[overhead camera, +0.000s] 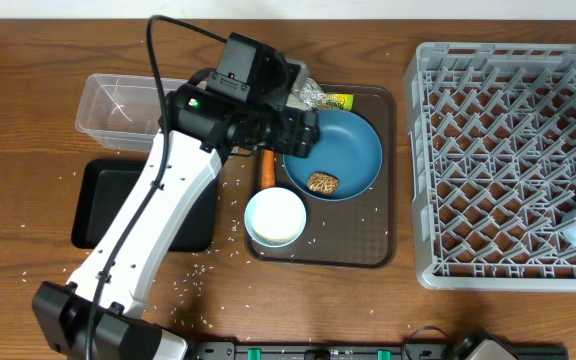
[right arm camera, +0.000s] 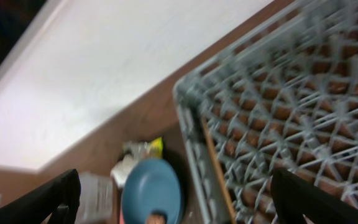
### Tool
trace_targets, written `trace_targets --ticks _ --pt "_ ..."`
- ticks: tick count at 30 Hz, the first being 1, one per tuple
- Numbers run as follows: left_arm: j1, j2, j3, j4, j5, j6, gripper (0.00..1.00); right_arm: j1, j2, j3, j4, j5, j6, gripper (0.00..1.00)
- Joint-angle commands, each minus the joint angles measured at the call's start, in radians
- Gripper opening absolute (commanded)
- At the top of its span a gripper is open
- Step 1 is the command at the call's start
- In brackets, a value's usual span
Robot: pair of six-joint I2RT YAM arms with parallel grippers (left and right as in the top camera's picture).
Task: Sort waste into correct bins and load items into the dishwasher rack
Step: 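Grasp the rim of the blue plate with the left gripper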
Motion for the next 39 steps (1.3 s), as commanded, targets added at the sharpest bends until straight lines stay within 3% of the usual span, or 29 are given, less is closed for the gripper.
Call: trace_targets --ticks 1,5,8,11,31,34,39 --pt "0.005 0.025 -0.023 -0.011 -0.208 -0.005 0.8 0.105 -0.001 0.004 -0.051 0.186 -0.035 0.92" --pt "0.004 0.081 -0.055 -0.018 -0.207 -0.034 0.8 0.187 0.006 0.003 -0.128 0.261 -0.036 0.94" --pt "0.002 0.131 -0.06 -0.031 -0.207 -0.04 0.72 0.2 0.011 0.003 -0.152 0.273 -0.04 0.94" --pt "0.0 0.167 -0.06 -0.039 -0.207 -0.055 0.71 0.2 0.011 0.003 -0.161 0.273 -0.04 0.94" --pt "-0.045 0.468 -0.06 0.17 -0.275 -0.069 0.55 0.2 0.011 0.003 -0.174 0.273 -0.04 0.95" --pt "-0.045 0.493 -0.06 0.192 -0.281 -0.069 0.48 0.2 0.011 0.003 -0.175 0.273 -0.04 0.95" --pt "-0.048 0.51 -0.06 0.235 -0.282 -0.069 0.26 0.2 0.011 0.003 -0.174 0.273 -0.04 0.95"
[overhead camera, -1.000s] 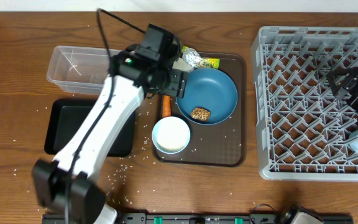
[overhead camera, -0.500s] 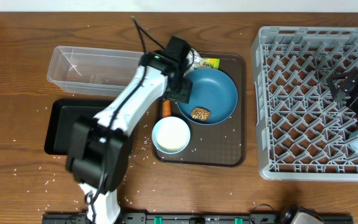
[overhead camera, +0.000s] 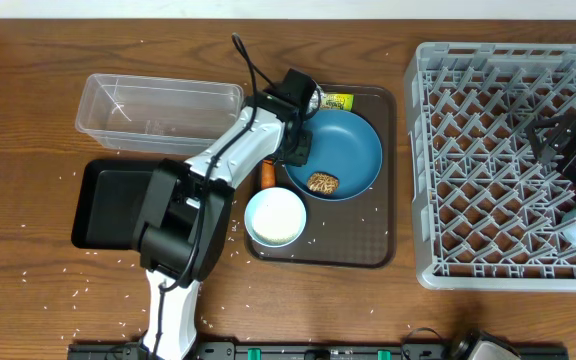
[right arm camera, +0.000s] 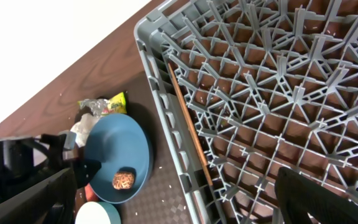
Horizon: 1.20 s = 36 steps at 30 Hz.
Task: Sort waste into correct bins and load items into the dishwasher rack
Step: 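Grasp the rim of the blue plate with the left gripper, then lift the blue plate and move it over the black tray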
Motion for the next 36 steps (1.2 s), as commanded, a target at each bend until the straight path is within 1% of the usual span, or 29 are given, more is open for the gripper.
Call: trace_targets --ticks 1,3,4,6,8,11,15,19,25,28,31,33,35,36 --pt "-0.004 0.017 0.001 0.013 -0.023 0.0 0.23 0.011 -0.001 0.003 0.0 0.007 -0.014 0.96" --pt "-0.004 0.017 0.001 0.022 -0.023 0.0 0.19 0.011 -0.001 0.003 0.0 0.007 -0.014 0.96" --pt "-0.004 0.017 0.001 0.022 -0.023 0.0 0.12 0.011 -0.001 0.003 -0.001 0.007 -0.014 0.96" --pt "-0.004 0.017 0.001 0.019 -0.019 0.0 0.06 0.011 -0.001 0.003 -0.001 0.007 -0.014 0.96" --pt "-0.004 0.017 0.001 0.009 -0.012 0.0 0.06 0.011 -0.001 0.003 -0.001 0.007 -0.014 0.96" --pt "-0.004 0.009 0.002 -0.006 0.045 0.015 0.06 0.011 -0.001 0.003 -0.001 0.007 -0.014 0.96" --pt "-0.004 -0.04 0.016 -0.061 0.076 0.024 0.06 0.011 -0.001 0.003 -0.001 0.007 -0.014 0.96" --pt "-0.003 -0.147 0.035 -0.121 0.079 0.023 0.06 0.011 -0.001 0.003 -0.001 0.007 -0.014 0.97" --pt "0.015 -0.358 0.035 -0.178 0.068 0.027 0.06 0.011 -0.001 0.003 -0.001 0.007 -0.014 0.97" --pt "0.042 -0.452 0.035 -0.262 -0.032 0.027 0.06 0.011 -0.001 0.003 -0.001 0.007 -0.014 0.97" --pt "0.079 -0.537 0.035 -0.384 -0.224 0.02 0.06 0.011 -0.001 0.003 -0.001 0.007 -0.014 0.97" --pt "0.111 -0.587 0.035 -0.478 -0.378 -0.025 0.06 0.011 -0.001 0.003 -0.001 0.007 -0.014 0.98" --pt "0.152 -0.631 0.035 -0.565 -0.476 -0.057 0.06 0.011 -0.001 0.003 0.0 0.007 -0.014 0.98" --pt "0.171 -0.646 0.034 -0.594 -0.497 -0.069 0.06 0.011 -0.001 0.003 0.0 0.007 -0.014 0.98"
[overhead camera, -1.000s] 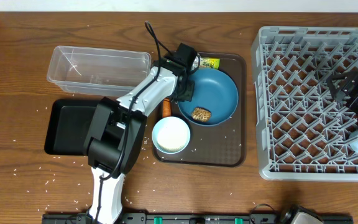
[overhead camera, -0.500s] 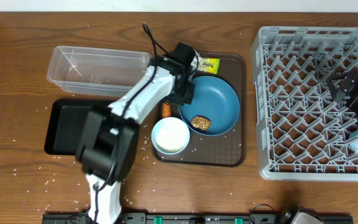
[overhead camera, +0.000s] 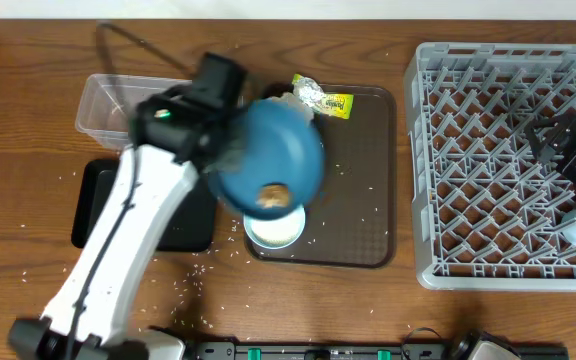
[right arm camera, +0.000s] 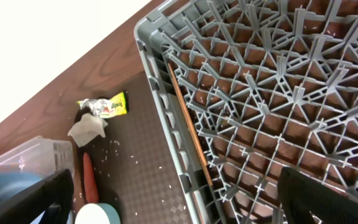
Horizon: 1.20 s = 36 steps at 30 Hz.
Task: Sort waste into correct bins and load items into the dishwasher rack
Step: 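Lift the blue plate and move it over the black tray, then tilt the blue plate to dump the cookie onto the black tray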
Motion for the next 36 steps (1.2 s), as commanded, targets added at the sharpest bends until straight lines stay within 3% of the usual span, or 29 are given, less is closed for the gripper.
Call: trace_targets --ticks 1,5,13,16,30,33,36 --pt "0.068 -0.061 0.017 -0.076 -0.231 -0.079 0.06 0.011 -0.001 0.003 0.0 0.006 -0.013 0.98" --pt "0.172 -0.095 0.01 -0.175 -0.264 -0.165 0.06 0.011 -0.001 0.003 0.005 0.006 -0.013 0.98" --pt "0.266 -0.073 -0.052 -0.391 -0.64 -0.549 0.06 0.011 -0.001 0.003 0.008 0.006 -0.013 0.99" --pt "0.266 -0.04 -0.076 -0.405 -0.67 -0.618 0.06 0.011 -0.001 0.003 0.014 0.006 -0.013 0.99" --pt "0.189 0.191 -0.113 -0.436 -0.76 -0.617 0.06 0.011 -0.001 0.003 0.014 0.006 -0.013 0.99" --pt "0.187 0.192 -0.113 -0.436 -0.792 -0.518 0.06 0.011 -0.001 0.003 0.014 0.006 -0.013 0.99" --pt "0.188 0.187 -0.113 -0.431 -0.817 -0.528 0.06 0.011 -0.001 0.003 0.017 0.006 -0.013 0.99"
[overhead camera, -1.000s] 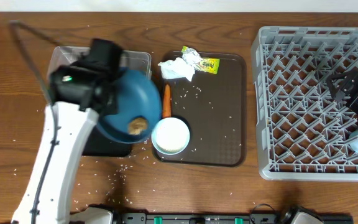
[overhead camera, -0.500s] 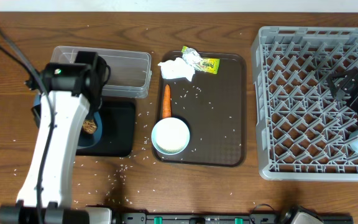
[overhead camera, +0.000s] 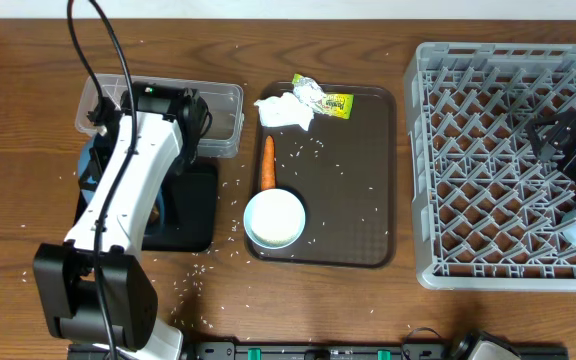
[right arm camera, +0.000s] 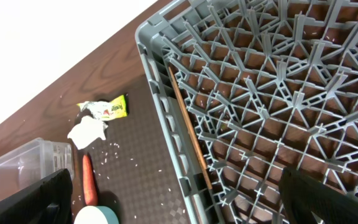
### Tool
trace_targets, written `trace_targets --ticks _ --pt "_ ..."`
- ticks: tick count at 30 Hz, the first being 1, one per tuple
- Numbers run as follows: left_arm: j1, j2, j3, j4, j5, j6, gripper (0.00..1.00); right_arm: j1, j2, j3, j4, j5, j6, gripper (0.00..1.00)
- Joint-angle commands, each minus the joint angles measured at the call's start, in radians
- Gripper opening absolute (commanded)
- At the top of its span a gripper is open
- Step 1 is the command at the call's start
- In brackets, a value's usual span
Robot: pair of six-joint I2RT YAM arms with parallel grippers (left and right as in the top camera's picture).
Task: Sort waste into correct bins and load items into the dishwasher rack
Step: 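Tilt the blue plate to dump the cookie onto the black tray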
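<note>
My left gripper (overhead camera: 182,132) is over the black bin (overhead camera: 196,215) at the left, shut on the blue plate (overhead camera: 92,165). The arm hides most of the plate; blue edges show on both sides, and a brown bit by the right edge. On the brown tray (overhead camera: 348,200) lie a carrot (overhead camera: 268,163), a white bowl (overhead camera: 275,217), a crumpled napkin (overhead camera: 286,112) and a yellow-green wrapper (overhead camera: 328,100). My right gripper (right arm camera: 179,202) hangs open over the grey dishwasher rack (right arm camera: 260,93), holding nothing.
A clear plastic container (overhead camera: 218,110) stands behind the black bin, partly under the left arm. A white cup sits in the rack at the right edge. Rice grains are scattered on the tray and the wooden table (overhead camera: 28,90).
The left arm has carried the blue plate from above the tray's left edge to over the black bin. The right gripper has not moved.
The left gripper was first at the blue plate's left rim on the tray, with a brown cookie on the plate. Then the plate was lifted and tilted over the tray's left side. It is now over the black bin. The right gripper settled open over the rack.
</note>
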Motion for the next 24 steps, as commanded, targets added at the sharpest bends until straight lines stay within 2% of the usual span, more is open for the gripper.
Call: trace_targets --ticks 1,7,10,11,14,17,18,19,21,22,24 --pt "0.0 -0.009 0.003 -0.075 -0.078 0.015 0.06 0.011 -0.001 0.003 0.001 0.006 -0.01 0.99" --pt "0.0 -0.009 0.003 -0.078 -0.099 0.035 0.06 0.011 -0.001 0.003 0.007 0.006 -0.01 0.99" --pt "-0.026 -0.018 0.003 -0.078 0.053 0.071 0.06 0.011 -0.001 0.003 0.003 0.006 -0.01 0.99" --pt "-0.043 -0.025 0.003 -0.078 0.055 0.064 0.06 0.011 -0.001 0.003 -0.002 0.006 -0.01 0.99" --pt "-0.076 -0.025 0.003 -0.076 -0.113 0.065 0.06 0.011 -0.001 0.003 -0.008 0.006 -0.01 0.99" --pt "-0.091 -0.026 0.003 -0.078 0.005 0.065 0.06 0.011 -0.002 0.003 -0.007 0.006 -0.01 0.99" --pt "-0.093 -0.026 -0.002 -0.078 0.008 0.056 0.06 0.011 -0.002 0.003 -0.016 0.007 -0.011 0.99" --pt "-0.093 -0.026 -0.008 -0.078 -0.058 0.05 0.06 0.011 -0.002 0.003 -0.022 0.009 -0.011 0.99" --pt "-0.093 -0.026 -0.01 -0.078 -0.135 0.101 0.06 0.011 -0.002 0.003 -0.019 0.01 -0.011 0.99" --pt "-0.094 -0.031 -0.008 -0.078 -0.115 0.122 0.06 0.011 -0.002 0.003 -0.011 0.01 -0.01 0.99" --pt "-0.1 -0.036 -0.009 -0.078 -0.08 0.093 0.06 0.011 -0.002 0.003 -0.012 0.01 -0.011 0.99"
